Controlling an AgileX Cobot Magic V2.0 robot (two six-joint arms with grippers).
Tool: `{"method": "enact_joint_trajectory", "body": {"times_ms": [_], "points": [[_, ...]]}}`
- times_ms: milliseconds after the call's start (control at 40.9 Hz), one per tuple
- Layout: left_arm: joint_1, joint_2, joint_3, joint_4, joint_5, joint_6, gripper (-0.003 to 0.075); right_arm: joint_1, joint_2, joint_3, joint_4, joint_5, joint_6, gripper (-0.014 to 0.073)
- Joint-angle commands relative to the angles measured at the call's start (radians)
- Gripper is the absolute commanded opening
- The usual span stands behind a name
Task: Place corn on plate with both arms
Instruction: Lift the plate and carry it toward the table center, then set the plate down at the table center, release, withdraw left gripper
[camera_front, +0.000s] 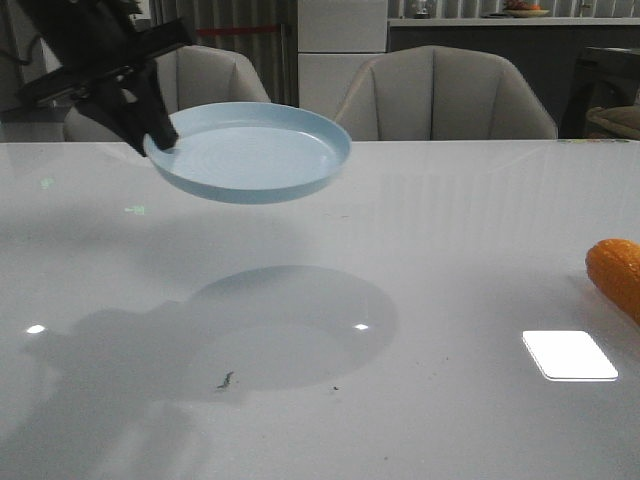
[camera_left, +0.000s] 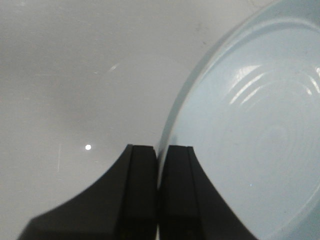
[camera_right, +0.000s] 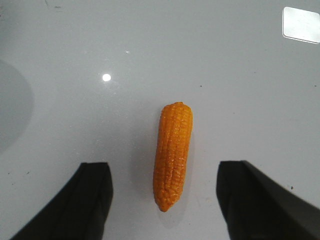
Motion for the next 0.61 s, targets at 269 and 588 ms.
{"method": "enact_joint_trajectory", "body": {"times_ms": [269, 588], "points": [[-0.166, 0.031, -0.033, 0.014, -0.036, -0.007, 0.0086, -0.001, -0.011, -0.035, 0.002, -0.064, -0.009, 0.0551], [-0.2, 0.105, -0.031, 0.038, 0.002, 0.024, 0.01, -0.001, -0.011, -0.035, 0.002, -0.063, -0.009, 0.0551]]}}
